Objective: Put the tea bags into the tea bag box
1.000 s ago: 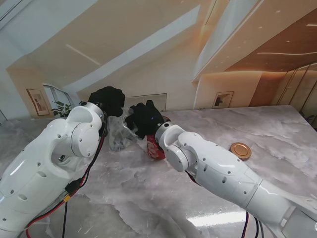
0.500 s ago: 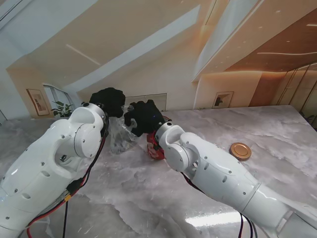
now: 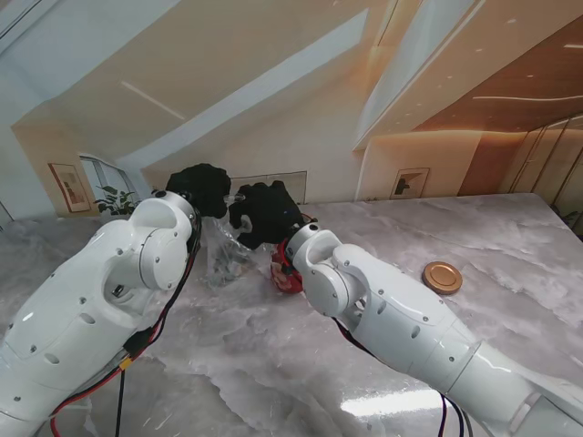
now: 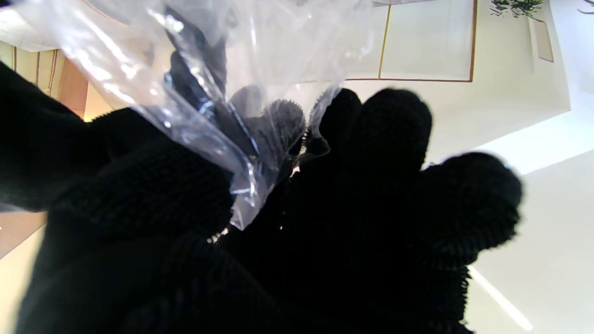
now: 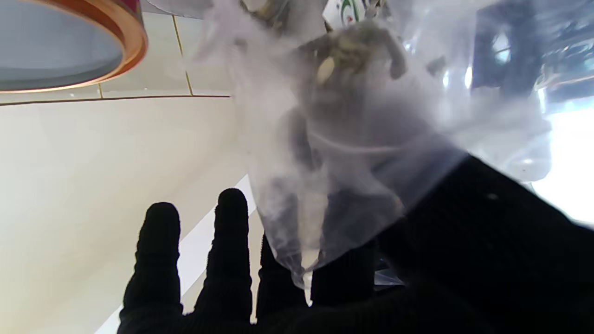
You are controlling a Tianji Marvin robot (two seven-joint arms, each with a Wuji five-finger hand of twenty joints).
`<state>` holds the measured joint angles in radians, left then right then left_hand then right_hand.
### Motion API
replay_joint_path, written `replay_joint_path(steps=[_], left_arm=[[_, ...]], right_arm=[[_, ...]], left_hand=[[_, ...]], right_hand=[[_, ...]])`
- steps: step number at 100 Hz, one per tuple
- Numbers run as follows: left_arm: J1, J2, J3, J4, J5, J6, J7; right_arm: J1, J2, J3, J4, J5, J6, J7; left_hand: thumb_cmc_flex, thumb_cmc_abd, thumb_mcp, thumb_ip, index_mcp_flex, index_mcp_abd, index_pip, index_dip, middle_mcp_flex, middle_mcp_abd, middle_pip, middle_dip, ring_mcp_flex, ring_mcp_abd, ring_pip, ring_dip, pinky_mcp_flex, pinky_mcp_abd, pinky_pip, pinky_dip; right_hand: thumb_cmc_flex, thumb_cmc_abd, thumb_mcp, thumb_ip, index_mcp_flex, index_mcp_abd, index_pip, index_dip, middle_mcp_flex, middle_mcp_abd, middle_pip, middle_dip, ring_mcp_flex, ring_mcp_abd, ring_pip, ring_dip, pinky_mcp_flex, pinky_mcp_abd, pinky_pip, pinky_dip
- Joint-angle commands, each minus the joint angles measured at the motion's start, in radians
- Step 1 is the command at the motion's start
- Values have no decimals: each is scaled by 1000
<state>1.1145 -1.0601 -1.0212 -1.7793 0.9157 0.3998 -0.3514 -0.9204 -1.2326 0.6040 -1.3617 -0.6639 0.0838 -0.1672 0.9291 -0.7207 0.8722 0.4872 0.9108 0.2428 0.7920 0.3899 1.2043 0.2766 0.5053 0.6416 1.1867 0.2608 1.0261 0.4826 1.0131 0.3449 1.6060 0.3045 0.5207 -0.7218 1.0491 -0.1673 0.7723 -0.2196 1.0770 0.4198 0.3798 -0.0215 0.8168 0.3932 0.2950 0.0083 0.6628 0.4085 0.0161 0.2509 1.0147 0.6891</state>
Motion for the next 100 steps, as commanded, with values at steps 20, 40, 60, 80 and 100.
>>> replay_joint_path(steps=[20,40,60,80,100], left_arm=[[-1,-6,1,1,2,-7,-11],[0,-6,2,2,2,-6,-9],[0,-6,3,3,4,-9,-9],[1,-5,4,5,5,-12,-10],[1,-5,7,7,5,-10,-10]], right_arm=[[-6,1,-5,-9,-4,12,18],[-3,5,-11,-10,-5,12,34],[1,2,-18,-7,-7,24,34],[-1,-4,-13,-2,7,23,19],[-3,-9,-8,2,24,17,11]], left_hand=[[42,-19,18,27,15,-2,17,17,35,92,19,17,34,13,36,-7,21,-93,74,12],[42,-19,19,27,16,-1,17,17,36,93,18,17,33,13,36,-6,21,-93,74,12],[42,-19,19,26,16,-2,17,17,37,94,18,18,32,15,37,-5,20,-91,73,12],[41,-19,20,26,16,-3,17,17,37,94,17,19,32,15,37,-4,20,-87,71,11],[41,-20,20,26,16,-3,17,16,36,91,16,19,32,15,37,-4,20,-86,71,11]], right_hand=[[-52,127,-62,-34,75,37,42,-65,-15,-12,14,6,-5,-20,14,14,-19,-19,18,2],[69,85,-5,-8,21,3,-16,-100,-17,-11,0,1,-5,-20,14,14,-15,-20,19,1],[-4,23,-7,-24,18,6,52,-46,-6,-5,7,4,-1,-19,12,13,-15,-14,18,-3],[-44,165,-77,-35,58,19,46,-80,2,-9,6,5,1,-19,11,13,-21,-18,18,-4],[44,190,-67,-8,5,9,-26,-125,-2,-11,7,6,0,-24,11,13,-23,-19,18,-4]])
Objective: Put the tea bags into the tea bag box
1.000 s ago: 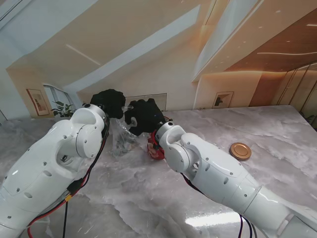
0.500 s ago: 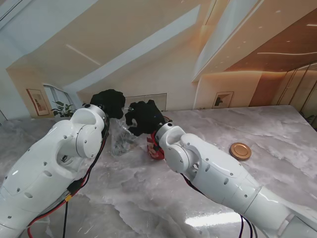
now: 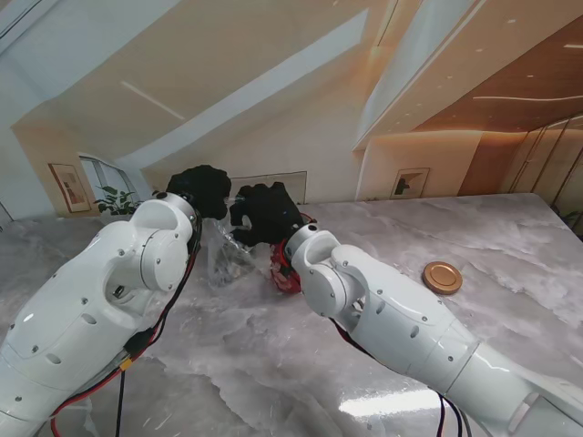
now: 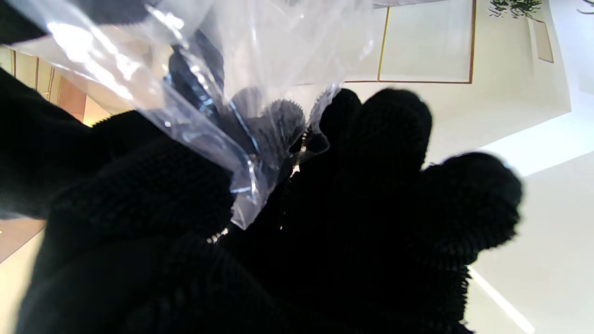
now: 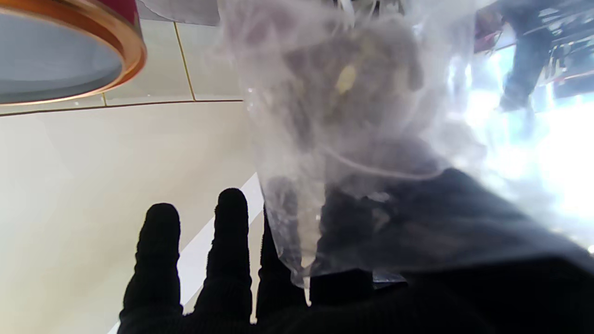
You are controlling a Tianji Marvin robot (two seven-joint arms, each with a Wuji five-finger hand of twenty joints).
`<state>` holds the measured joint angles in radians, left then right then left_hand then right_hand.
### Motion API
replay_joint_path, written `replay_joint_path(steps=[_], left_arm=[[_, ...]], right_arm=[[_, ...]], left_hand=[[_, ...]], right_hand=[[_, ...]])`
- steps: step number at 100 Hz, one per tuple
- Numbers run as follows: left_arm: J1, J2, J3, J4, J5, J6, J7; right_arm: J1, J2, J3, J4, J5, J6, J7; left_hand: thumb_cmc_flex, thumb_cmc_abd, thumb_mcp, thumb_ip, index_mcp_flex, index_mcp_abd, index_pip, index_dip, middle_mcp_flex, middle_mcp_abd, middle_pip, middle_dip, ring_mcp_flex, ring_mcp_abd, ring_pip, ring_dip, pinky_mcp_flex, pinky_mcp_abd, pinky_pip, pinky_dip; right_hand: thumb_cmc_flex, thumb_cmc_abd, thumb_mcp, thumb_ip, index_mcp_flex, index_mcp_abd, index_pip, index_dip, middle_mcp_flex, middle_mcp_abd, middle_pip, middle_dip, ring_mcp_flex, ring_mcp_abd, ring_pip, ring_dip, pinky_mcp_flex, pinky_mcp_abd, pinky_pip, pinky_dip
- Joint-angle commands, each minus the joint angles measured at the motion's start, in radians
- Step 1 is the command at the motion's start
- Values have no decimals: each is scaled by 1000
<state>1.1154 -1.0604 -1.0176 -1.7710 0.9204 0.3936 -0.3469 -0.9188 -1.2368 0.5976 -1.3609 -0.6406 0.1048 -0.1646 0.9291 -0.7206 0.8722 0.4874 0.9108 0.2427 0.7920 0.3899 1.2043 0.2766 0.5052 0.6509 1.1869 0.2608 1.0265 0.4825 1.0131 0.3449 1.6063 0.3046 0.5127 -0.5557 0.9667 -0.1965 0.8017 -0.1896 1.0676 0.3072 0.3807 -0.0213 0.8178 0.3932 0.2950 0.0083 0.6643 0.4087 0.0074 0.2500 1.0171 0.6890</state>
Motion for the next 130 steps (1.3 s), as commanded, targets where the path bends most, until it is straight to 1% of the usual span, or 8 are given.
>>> replay_joint_path(steps=[1,14,25,37,59,75,105,130], left_arm=[[0,-5,3,-1,0,-4,-15],[-1,-5,5,0,0,-5,-15],[-2,-5,5,1,0,-6,-14],[-3,-5,6,2,1,-6,-15],[-4,-5,7,4,2,-6,-16],[-6,-5,9,7,0,-6,-15],[-7,-5,12,11,2,-6,-13],[-8,-5,15,14,6,-2,-13]], right_arm=[[-4,-5,-1,1,1,-5,8],[-2,-5,-4,4,-4,-5,5],[0,-5,-8,6,-14,-1,1],[2,-6,-10,7,-17,2,0],[2,-5,-7,10,-5,-7,7],[2,-5,-6,14,-7,-14,2],[5,-13,-3,32,-25,-30,-47],[-6,-17,16,25,-14,-45,-70]], left_hand=[[41,-20,20,26,16,-3,17,16,37,92,17,9,32,15,36,-4,20,-86,71,11],[41,-19,20,25,16,-3,17,17,37,91,16,10,32,15,36,-4,20,-86,71,11],[41,-19,20,24,16,-4,17,17,37,91,16,10,32,15,36,-3,20,-86,71,11],[41,-19,20,24,16,-4,17,17,37,92,16,11,32,14,36,-3,20,-86,71,11],[40,-19,21,24,16,-5,18,18,37,90,16,11,29,14,36,-2,20,-86,71,11],[40,-17,21,24,15,-5,18,18,37,92,15,12,29,15,37,-1,20,-86,71,11],[40,-18,22,23,16,-5,18,17,37,91,15,12,29,14,37,0,20,-86,71,12],[39,-18,22,23,15,-5,18,17,37,90,15,12,29,15,36,1,20,-85,70,11]], right_hand=[[58,20,18,23,-26,-25,-18,-13,-3,-11,6,6,0,-24,10,13,-14,-19,16,-4],[109,-54,56,27,-50,-68,7,35,5,-10,16,10,9,-24,16,16,-4,-17,22,-4],[172,-166,133,24,-102,-114,83,143,13,-11,32,17,21,-24,19,18,7,-13,29,-8],[121,-230,146,13,-120,-102,126,191,14,-11,40,20,22,-23,19,18,7,-11,31,-11],[-46,-111,25,0,21,-22,125,133,24,-3,32,16,19,-17,10,14,-5,-7,25,-15],[-14,-136,65,15,46,-11,104,104,36,-4,27,14,26,-15,12,14,0,-6,27,-13],[32,-133,82,-75,41,29,114,106,47,-16,56,29,43,-25,31,24,13,-11,52,-10],[45,-142,81,-76,30,32,122,112,40,-20,68,34,41,-30,38,28,13,-13,58,-12]])
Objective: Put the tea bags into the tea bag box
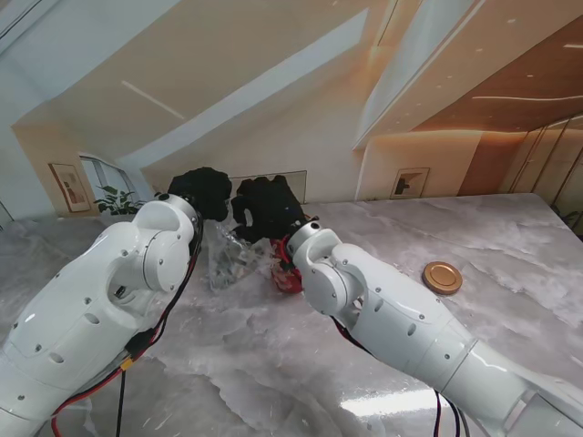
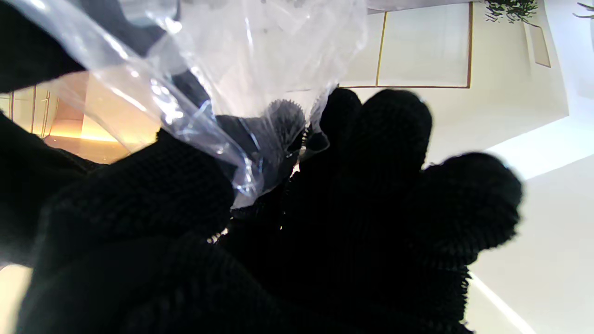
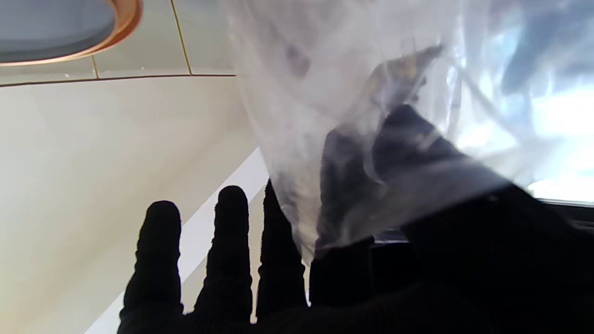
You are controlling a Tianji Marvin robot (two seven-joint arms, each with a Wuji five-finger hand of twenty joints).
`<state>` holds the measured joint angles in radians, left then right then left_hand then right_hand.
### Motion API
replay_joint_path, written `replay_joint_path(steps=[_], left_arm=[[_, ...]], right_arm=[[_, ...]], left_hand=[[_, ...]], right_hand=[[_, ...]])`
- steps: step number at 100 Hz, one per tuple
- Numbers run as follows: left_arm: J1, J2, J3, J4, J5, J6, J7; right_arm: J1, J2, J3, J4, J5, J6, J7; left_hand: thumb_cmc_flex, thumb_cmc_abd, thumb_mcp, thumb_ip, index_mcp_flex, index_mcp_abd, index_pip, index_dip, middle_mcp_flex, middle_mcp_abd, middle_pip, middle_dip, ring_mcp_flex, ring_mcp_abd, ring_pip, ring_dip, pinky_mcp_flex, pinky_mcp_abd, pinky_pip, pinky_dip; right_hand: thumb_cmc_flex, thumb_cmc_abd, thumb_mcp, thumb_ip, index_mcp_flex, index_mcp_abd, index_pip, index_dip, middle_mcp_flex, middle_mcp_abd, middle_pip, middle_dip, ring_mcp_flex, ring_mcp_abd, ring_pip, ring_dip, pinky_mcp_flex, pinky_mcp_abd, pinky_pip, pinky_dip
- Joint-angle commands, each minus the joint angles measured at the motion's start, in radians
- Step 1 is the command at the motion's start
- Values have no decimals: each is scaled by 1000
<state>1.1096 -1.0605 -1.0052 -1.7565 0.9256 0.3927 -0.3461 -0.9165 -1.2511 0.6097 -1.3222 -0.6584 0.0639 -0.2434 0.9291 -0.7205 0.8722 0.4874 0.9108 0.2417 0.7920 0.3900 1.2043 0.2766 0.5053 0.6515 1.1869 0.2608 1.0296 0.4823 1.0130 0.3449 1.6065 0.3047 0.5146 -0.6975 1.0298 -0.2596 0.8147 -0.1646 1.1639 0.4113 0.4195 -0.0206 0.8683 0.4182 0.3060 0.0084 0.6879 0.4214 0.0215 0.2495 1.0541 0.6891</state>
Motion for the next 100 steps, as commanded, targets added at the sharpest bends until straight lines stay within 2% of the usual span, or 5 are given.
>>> replay_joint_path(steps=[1,32,56,100], left_arm=[[-2,-5,3,0,1,-1,-14],[-2,-5,3,2,4,-1,-12],[1,-6,-2,4,9,2,-8],[4,-6,-18,13,22,11,-2]], right_arm=[[-10,-3,5,-15,6,-4,9],[-40,-9,44,-46,73,10,8],[-62,-10,65,-67,96,1,-2],[-115,15,118,-138,75,-34,7]], left_hand=[[39,-19,22,24,15,-3,19,17,37,89,15,11,29,15,33,1,20,-84,70,11],[39,-19,22,24,15,-4,19,17,37,90,16,12,30,14,33,2,20,-84,70,11],[40,-19,23,23,15,-3,19,17,38,90,16,11,30,15,33,2,20,-83,69,11],[40,-20,23,23,16,-3,20,17,38,90,16,12,31,15,34,2,20,-83,69,11]], right_hand=[[43,-2,18,-13,17,9,26,7,1,-21,18,9,30,-30,14,16,-1,-13,21,-12],[92,-61,58,2,-7,34,-11,-7,3,-23,19,8,32,-30,14,16,-1,-13,23,-16],[81,-54,55,-6,2,36,-24,-6,7,-22,22,9,37,-29,13,15,-2,-12,24,-18],[78,-55,56,6,10,29,-37,6,6,-20,20,8,37,-30,11,15,-2,-7,20,-22]])
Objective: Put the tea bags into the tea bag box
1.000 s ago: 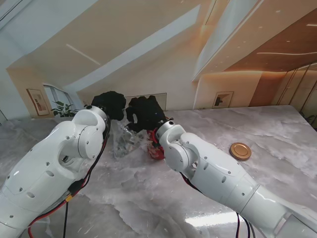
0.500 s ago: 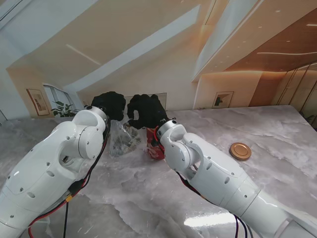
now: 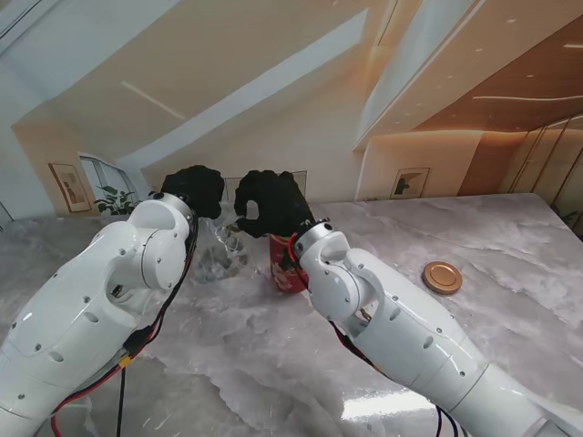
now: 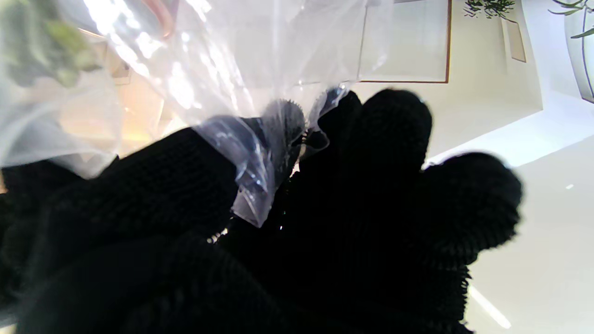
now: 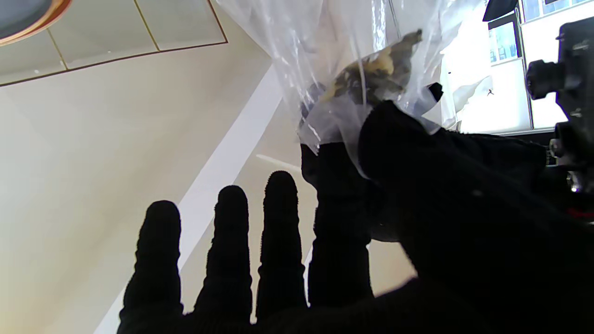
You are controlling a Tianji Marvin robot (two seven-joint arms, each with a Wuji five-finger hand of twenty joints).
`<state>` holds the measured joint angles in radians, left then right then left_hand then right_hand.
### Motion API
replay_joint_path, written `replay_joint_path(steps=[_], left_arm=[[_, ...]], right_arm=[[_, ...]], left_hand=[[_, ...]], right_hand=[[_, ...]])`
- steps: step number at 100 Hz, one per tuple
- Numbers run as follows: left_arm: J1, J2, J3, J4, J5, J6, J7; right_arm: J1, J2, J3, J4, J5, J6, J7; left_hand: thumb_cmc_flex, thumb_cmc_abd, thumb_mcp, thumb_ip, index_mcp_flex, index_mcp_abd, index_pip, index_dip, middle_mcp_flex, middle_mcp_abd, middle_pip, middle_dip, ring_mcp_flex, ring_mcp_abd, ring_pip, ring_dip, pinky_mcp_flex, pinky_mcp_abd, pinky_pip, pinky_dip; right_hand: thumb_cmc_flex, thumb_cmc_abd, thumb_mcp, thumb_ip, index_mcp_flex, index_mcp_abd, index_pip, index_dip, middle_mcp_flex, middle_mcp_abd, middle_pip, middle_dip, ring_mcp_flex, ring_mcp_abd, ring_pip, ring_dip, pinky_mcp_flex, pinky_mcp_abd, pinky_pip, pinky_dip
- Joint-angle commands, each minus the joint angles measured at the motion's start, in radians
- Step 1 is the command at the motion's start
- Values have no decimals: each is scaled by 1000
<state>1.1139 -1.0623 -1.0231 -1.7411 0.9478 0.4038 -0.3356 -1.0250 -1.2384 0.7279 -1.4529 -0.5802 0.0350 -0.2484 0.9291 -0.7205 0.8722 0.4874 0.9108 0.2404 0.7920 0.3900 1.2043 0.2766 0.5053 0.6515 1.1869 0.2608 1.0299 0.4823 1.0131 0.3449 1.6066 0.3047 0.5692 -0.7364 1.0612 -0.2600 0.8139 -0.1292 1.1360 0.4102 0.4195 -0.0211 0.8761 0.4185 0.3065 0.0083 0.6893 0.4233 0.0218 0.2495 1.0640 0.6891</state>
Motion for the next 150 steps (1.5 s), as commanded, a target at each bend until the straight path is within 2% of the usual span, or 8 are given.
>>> replay_joint_path(steps=[1,59,104,129,150], left_arm=[[0,-4,0,-3,0,0,-13],[3,-1,1,8,18,6,-24],[18,0,-22,4,35,1,-25],[26,1,-34,1,40,-4,-23],[26,1,-36,2,41,-5,-24]], right_arm=[[-7,2,0,-8,-3,-5,11],[-68,17,99,-91,-18,-3,-19],[-122,47,225,-143,-65,-1,-5],[-131,65,280,-125,-97,12,26],[-109,70,272,-64,-99,26,54]], left_hand=[[40,-20,23,23,16,-1,20,17,37,90,16,11,31,15,33,2,20,-83,69,11],[40,-18,22,22,15,-3,20,17,37,91,17,12,31,14,33,2,20,-82,69,11],[40,-19,22,21,14,-3,20,16,37,91,17,12,31,13,33,2,20,-82,69,12],[41,-19,22,21,15,-2,20,16,37,92,17,11,31,14,33,2,20,-82,70,12],[40,-19,23,22,15,-2,20,17,38,90,17,12,31,14,33,2,20,-83,69,12]], right_hand=[[24,-16,25,7,11,-6,-8,8,6,-19,12,8,36,-29,10,13,-2,-7,10,-22],[25,-19,27,10,8,-1,-12,17,7,-18,8,6,38,-28,4,10,-2,-7,10,-24],[24,-19,26,10,10,-1,-14,17,7,-18,8,6,39,-28,4,10,-2,-7,11,-24],[24,-18,24,10,11,-6,-16,18,7,-18,8,6,39,-28,4,10,-2,-7,11,-24],[22,-16,22,10,9,-16,-18,19,7,-18,8,6,39,-28,4,10,-2,-7,11,-25]])
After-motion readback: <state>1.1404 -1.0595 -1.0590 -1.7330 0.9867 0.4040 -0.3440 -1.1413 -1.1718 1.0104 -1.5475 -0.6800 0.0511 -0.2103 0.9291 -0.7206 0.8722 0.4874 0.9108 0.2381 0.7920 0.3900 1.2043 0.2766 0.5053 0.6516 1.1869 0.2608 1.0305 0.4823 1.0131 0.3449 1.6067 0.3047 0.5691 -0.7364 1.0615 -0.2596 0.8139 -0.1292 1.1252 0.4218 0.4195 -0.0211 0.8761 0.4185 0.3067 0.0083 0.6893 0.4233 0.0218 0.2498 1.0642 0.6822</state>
